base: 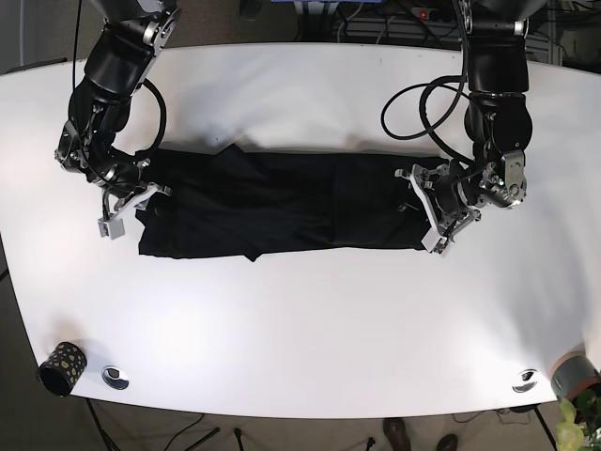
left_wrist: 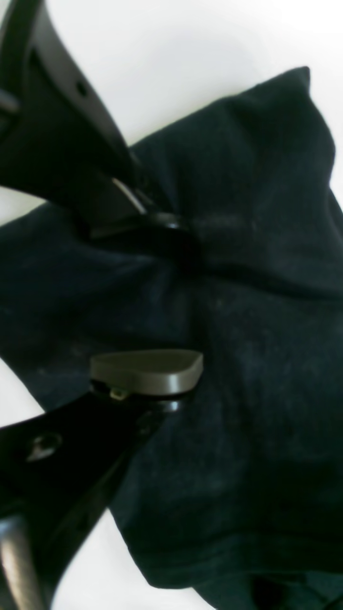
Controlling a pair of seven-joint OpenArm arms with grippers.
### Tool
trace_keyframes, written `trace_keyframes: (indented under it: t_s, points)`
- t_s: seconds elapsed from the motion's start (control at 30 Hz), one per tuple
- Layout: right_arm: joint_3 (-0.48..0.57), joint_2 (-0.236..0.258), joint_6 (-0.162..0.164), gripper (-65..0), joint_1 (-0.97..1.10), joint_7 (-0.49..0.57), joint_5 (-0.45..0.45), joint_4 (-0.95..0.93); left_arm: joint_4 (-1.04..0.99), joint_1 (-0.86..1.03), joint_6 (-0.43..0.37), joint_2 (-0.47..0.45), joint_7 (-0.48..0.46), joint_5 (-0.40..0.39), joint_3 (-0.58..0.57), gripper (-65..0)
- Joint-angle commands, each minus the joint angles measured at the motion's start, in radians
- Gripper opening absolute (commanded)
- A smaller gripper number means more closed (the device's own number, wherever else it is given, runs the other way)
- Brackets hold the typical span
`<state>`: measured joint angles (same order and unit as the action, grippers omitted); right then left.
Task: Fold the T-shirt properly
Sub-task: 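Grasp both ends of the folded strip with both grippers, then fold both strip ends inward toward each other with both grippers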
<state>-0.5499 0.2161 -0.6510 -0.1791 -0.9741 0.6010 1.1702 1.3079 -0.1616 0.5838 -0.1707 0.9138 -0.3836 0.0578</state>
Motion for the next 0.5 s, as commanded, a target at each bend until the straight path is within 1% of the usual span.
trace_keyframes:
  t_s: [0.0, 0.07, 0.2, 0.3, 0.4, 0.47]
  points:
    - [0.02, 0.026, -0.006, -65.0, -0.013, 0.022, 0.026, 0.093, -0.008, -0.002, -0.006, 0.02, 0.031, 0.03, -0.005, -35.7]
    - [0.024, 0.027, -0.006, -65.0, 0.017, 0.02, 0.027, 0.17, -0.008, -0.002, -0.006, 0.044, 0.031, 0.031, -0.006, -35.7]
    - [0.035, 0.024, -0.006, -65.0, 0.069, 0.017, 0.027, 0.342, -0.02, -0.003, -0.006, 0.061, 0.031, 0.03, -0.009, -35.7]
    - [0.092, 0.027, -0.006, -65.0, 0.106, 0.017, 0.029, 0.44, -0.061, -0.031, -0.006, 0.112, 0.034, 0.028, -0.003, -35.7]
    - [0.127, 0.026, -0.008, -65.0, 0.134, 0.017, 0.037, 0.523, -0.1, -0.042, -0.006, 0.141, 0.034, 0.027, 0.001, -35.7]
    - [0.155, 0.024, -0.016, -65.0, 0.148, 0.017, 0.037, 0.578, -0.127, -0.043, -0.006, 0.162, 0.031, 0.027, 0.009, -35.7]
